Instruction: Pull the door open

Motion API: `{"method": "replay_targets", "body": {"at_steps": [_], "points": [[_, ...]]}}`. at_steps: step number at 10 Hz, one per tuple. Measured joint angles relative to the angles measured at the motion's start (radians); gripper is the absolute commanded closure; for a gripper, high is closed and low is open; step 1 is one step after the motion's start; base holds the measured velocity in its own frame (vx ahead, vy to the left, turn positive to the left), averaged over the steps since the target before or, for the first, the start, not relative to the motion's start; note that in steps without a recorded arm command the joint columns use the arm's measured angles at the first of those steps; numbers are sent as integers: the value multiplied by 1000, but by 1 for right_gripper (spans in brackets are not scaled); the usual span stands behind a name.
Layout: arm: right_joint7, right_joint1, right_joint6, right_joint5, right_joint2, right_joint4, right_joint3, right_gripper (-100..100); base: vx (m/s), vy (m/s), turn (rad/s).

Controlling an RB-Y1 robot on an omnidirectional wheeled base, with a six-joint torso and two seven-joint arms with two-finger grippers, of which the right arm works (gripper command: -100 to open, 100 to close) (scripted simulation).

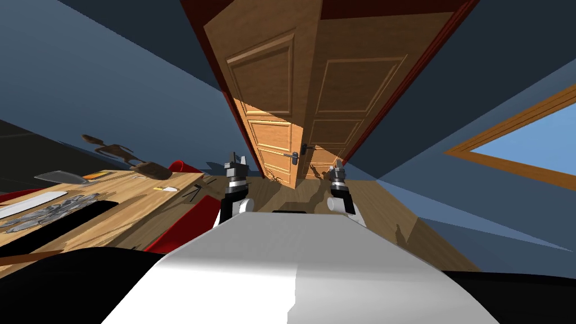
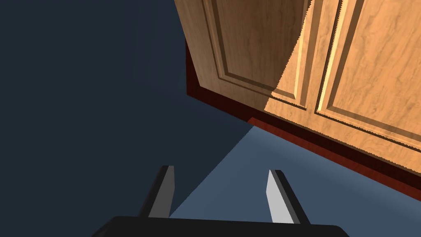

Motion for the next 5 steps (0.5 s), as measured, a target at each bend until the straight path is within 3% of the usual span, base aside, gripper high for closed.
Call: {"method": "replay_targets", "body": {"at_steps": [5], "points": [[-18,-41,11,-7,-26,102,-13,-100,96,-21,56]]}}
